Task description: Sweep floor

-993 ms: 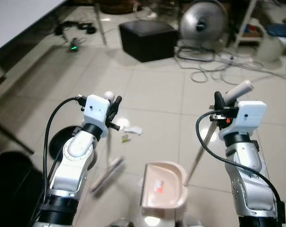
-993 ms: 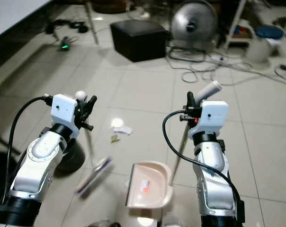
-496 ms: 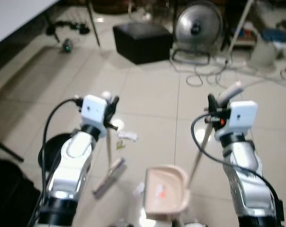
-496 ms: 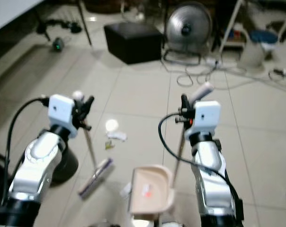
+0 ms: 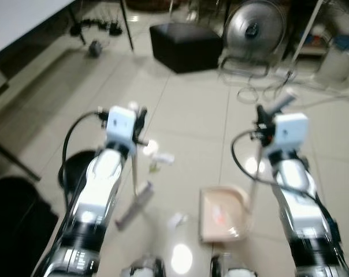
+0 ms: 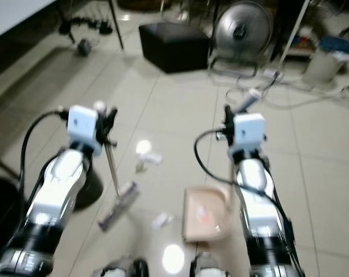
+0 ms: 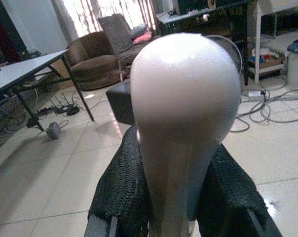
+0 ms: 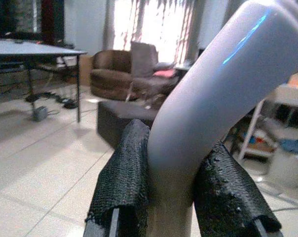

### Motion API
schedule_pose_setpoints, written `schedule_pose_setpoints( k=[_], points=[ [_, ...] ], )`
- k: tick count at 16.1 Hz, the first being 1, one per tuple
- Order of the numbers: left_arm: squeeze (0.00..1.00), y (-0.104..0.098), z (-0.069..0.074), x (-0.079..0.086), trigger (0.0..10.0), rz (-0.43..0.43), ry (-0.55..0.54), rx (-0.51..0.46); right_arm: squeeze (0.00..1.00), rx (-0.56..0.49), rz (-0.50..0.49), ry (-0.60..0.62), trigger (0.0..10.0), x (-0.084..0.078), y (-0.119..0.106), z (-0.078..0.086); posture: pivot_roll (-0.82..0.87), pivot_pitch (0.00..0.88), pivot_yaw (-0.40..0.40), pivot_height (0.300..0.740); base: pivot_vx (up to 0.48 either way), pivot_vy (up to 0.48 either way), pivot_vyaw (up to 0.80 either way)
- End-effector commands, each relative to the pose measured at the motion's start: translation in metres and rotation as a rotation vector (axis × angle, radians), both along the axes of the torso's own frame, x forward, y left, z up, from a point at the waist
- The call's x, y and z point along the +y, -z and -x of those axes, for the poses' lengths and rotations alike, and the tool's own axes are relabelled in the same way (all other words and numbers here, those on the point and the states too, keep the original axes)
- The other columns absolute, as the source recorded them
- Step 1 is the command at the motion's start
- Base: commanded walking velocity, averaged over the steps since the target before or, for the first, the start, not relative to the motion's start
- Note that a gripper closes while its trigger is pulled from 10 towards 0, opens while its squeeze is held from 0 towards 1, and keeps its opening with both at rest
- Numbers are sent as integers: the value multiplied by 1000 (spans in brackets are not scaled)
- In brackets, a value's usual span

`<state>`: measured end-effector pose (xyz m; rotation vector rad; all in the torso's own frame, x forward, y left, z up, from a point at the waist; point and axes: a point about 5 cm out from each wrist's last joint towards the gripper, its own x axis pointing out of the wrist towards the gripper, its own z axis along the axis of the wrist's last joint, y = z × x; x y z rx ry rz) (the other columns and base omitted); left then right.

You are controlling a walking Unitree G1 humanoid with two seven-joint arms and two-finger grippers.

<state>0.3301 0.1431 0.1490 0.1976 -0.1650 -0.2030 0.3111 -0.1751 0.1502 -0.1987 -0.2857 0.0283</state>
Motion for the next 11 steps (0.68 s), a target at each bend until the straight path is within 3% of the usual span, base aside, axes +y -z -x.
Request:
schedule_pose_setpoints(
  k=[1,4,8,11],
  points=[
    [0,-4,-6,0,10000,3,-15,-43,0,-13,70,1,10000,-3,0,-5,39,246,75,740,0,0,0],
    [0,-6,-20,-1,10000,49,-21,-51,0,-25,156,-1,10000,-2,6,-17,87,318,96,740,0,0,0],
    [0,-7,-30,-2,10000,23,-18,-90,0,-73,98,6,10000,-3,5,-23,89,362,137,740,0,0,0],
    [0,-4,-37,-5,10000,38,-53,-98,0,-103,51,-16,10000,14,16,-20,94,406,160,740,0,0,0]
  ],
)
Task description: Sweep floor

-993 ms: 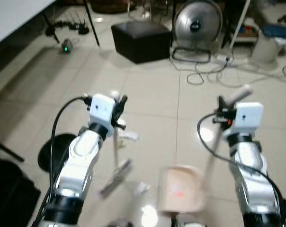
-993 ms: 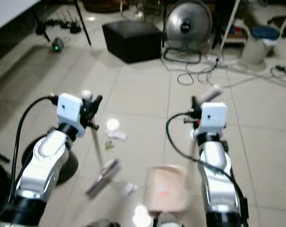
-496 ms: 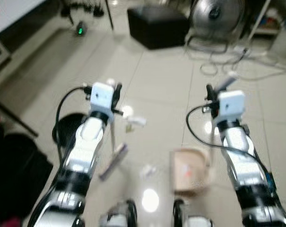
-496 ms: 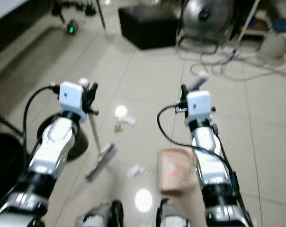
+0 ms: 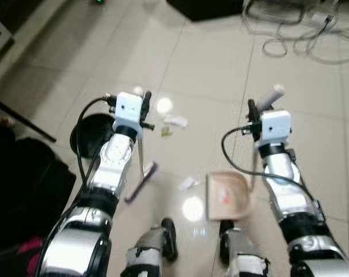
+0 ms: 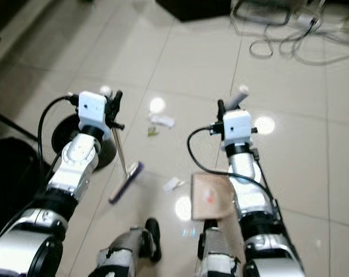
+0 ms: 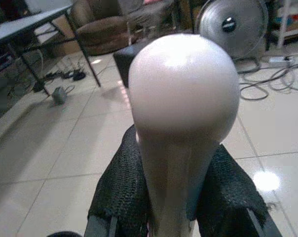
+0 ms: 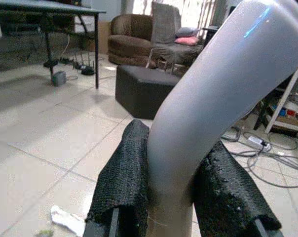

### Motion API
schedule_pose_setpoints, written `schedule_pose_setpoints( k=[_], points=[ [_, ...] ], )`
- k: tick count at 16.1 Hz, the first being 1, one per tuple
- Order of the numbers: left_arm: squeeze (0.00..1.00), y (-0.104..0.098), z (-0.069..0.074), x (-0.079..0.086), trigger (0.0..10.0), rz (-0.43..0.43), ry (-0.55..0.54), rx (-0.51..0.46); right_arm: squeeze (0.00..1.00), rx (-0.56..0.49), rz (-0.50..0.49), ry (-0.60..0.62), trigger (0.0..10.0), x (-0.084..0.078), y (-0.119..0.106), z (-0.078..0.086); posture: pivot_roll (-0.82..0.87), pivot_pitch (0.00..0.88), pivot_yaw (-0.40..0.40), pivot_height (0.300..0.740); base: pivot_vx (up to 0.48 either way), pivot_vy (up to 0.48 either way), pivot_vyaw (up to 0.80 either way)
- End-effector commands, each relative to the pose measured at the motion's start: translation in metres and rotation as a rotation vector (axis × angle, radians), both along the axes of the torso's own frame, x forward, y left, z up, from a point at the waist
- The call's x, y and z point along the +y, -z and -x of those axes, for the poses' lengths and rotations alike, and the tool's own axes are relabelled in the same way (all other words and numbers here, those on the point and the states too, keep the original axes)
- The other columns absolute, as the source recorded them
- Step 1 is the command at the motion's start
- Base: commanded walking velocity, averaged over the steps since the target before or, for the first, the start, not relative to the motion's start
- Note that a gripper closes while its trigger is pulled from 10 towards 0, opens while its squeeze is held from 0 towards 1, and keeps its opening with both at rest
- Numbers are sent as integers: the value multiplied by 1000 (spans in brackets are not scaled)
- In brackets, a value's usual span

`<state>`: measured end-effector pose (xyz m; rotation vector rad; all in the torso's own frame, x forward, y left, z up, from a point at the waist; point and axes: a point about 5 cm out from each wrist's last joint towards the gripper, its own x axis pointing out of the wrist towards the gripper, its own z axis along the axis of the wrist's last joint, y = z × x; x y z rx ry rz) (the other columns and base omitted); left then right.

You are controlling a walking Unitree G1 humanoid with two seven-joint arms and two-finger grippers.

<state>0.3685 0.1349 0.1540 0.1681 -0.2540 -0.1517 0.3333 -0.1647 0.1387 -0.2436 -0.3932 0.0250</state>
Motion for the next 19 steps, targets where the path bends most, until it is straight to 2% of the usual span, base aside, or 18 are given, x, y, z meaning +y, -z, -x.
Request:
schedule_pose_setpoints(
  k=[1,2,4,7,9,13,15,18,19],
  points=[
    [0,2,1,2,10000,2,-16,-10,0,3,8,-21,10000,7,7,3,94,406,160,740,0,0,0],
    [0,2,0,-1,10000,11,-14,-18,0,-7,12,-42,10000,16,11,7,94,422,166,740,0,0,0],
    [0,3,-1,-4,10000,28,-13,-25,0,-20,12,-47,10000,21,14,9,95,431,167,740,0,0,0],
    [0,-1,-4,-17,10000,129,-13,-41,0,-48,-21,-58,10000,39,16,12,84,441,165,740,0,0,0],
    [0,-4,-4,-37,10000,228,37,-43,0,-35,-35,-79,10000,53,19,13,76,437,163,740,0,0,0],
    [0,-13,3,-71,10000,396,158,-63,0,2,-72,-59,10000,57,23,10,69,417,153,740,0,0,0],
    [0,-21,6,-70,10000,452,174,-104,0,15,-87,-46,10000,55,23,7,60,391,149,740,0,0,0],
    [0,-51,5,-50,10000,530,175,-229,0,20,-104,-21,10000,47,20,2,48,345,132,740,0,0,0],
    [0,-63,5,-42,10000,512,190,-272,0,21,-100,-23,10000,44,20,1,48,328,123,740,0,0,0]
  ],
)
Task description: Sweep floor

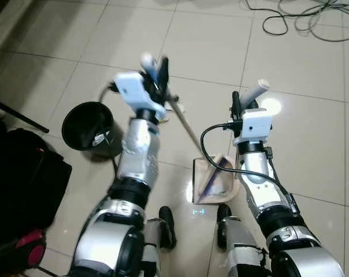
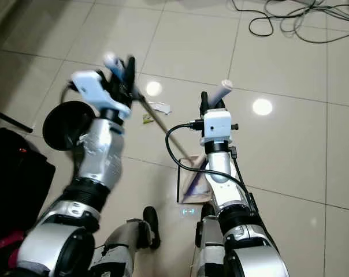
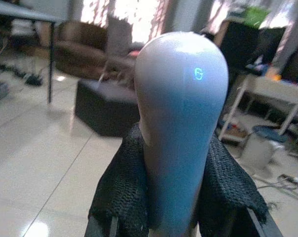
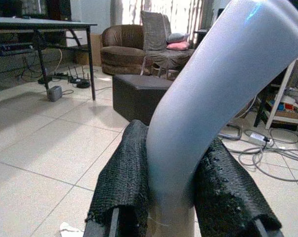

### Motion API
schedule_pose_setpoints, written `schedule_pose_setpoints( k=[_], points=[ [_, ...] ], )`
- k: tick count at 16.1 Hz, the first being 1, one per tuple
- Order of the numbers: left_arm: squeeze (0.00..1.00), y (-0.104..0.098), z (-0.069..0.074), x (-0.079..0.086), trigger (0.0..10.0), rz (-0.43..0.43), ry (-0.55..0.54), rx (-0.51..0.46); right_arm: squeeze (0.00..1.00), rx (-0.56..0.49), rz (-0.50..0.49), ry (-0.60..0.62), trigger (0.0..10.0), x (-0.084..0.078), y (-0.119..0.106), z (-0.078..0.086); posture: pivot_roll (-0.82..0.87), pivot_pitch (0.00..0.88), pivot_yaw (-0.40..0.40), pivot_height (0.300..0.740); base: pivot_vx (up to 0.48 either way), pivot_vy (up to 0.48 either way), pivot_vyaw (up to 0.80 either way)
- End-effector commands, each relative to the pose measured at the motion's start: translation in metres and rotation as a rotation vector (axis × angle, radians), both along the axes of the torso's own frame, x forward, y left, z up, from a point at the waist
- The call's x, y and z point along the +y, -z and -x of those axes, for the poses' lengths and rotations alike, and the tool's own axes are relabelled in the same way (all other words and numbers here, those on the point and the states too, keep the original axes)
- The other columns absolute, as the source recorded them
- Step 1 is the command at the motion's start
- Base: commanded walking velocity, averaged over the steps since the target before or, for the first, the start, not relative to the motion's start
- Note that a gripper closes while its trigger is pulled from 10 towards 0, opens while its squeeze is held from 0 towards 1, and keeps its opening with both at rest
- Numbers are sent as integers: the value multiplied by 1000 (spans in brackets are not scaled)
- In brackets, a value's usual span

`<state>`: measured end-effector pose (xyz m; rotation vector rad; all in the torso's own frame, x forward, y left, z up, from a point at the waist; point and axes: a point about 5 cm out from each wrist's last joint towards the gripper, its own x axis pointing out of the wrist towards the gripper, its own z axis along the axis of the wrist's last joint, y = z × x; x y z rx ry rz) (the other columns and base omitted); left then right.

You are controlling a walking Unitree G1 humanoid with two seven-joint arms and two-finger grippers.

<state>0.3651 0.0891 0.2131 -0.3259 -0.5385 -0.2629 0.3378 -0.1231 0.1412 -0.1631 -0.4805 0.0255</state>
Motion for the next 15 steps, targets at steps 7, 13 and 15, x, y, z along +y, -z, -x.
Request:
schedule_pose_setpoints(
  k=[7,13,15],
  points=[
    [0,-49,10,72,10000,-196,-80,-155,0,93,-94,5,10000,-20,21,10,24,212,86,740,0,0,0],
    [0,10,37,102,10000,-443,-151,166,0,48,-231,-70,10000,-31,-22,33,-20,128,106,740,0,0,0],
    [0,21,52,117,10000,-443,-227,218,0,21,-243,-91,10000,-35,-56,41,-43,108,106,740,0,0,0]
  ],
)
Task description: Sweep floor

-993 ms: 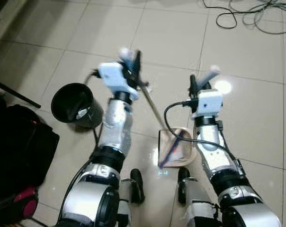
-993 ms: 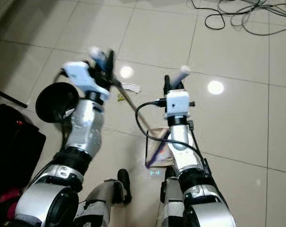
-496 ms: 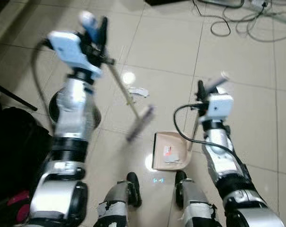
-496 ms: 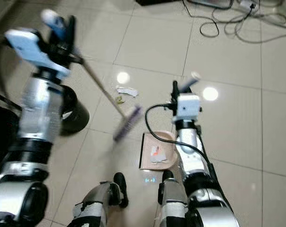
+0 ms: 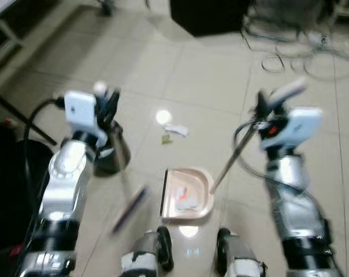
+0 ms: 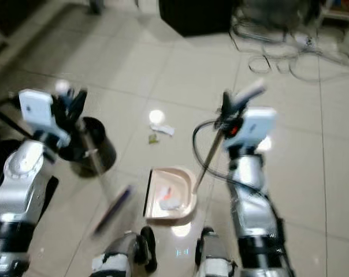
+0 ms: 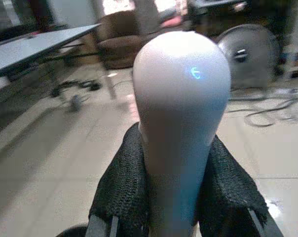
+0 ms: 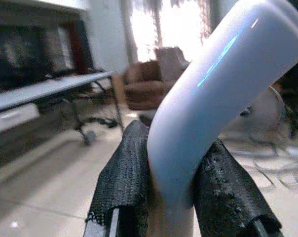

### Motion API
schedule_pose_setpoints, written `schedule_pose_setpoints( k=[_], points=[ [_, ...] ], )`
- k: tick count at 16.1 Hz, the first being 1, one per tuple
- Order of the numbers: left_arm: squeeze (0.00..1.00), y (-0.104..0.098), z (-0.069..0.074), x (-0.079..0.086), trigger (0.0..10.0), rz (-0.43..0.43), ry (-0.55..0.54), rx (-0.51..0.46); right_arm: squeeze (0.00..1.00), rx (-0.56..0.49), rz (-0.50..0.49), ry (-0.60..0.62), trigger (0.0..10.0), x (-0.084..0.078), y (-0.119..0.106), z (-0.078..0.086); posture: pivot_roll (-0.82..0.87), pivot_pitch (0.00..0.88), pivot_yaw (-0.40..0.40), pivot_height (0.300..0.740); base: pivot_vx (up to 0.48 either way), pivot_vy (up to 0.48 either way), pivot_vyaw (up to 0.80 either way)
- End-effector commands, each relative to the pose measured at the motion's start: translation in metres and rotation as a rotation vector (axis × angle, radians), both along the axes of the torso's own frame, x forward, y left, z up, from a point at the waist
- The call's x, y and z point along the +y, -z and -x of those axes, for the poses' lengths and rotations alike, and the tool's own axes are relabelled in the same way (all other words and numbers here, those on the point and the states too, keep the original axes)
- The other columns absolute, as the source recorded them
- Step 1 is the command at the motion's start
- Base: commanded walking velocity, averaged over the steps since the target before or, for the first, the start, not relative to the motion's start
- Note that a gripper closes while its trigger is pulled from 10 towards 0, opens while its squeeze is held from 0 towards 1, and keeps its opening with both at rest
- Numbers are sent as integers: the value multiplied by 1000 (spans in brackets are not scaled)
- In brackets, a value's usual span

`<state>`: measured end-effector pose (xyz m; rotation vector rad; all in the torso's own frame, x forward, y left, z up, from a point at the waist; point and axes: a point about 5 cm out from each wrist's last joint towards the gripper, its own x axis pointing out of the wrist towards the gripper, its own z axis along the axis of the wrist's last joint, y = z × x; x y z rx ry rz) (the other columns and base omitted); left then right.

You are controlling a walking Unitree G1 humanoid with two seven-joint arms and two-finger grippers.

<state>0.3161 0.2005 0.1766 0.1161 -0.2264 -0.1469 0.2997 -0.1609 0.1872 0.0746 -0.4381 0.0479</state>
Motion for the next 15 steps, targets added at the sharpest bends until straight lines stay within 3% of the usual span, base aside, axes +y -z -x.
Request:
schedule_pose_setpoints(
  k=[1,5,10,13,15],
  points=[
    [0,-11,7,10,10000,-29,-47,-44,0,-27,-6,-29,10000,3,-20,3,-44,107,106,740,0,0,0],
    [0,1,21,10,10000,-111,-78,34,0,-31,-29,-73,10000,4,-64,4,-44,86,81,740,0,0,0],
    [0,2,28,-8,10000,-105,-43,27,0,-101,-116,-87,10000,3,-110,2,-39,74,71,740,57,0,752],
    [0,5,31,-10,10000,-110,-45,43,0,-95,-124,-87,10000,-1,-118,-1,-36,71,66,740,312,0,771],
    [0,6,32,-11,10000,-106,-54,46,0,-94,-153,-82,10000,-4,-122,-3,-32,67,50,740,328,0,0]
  ],
)
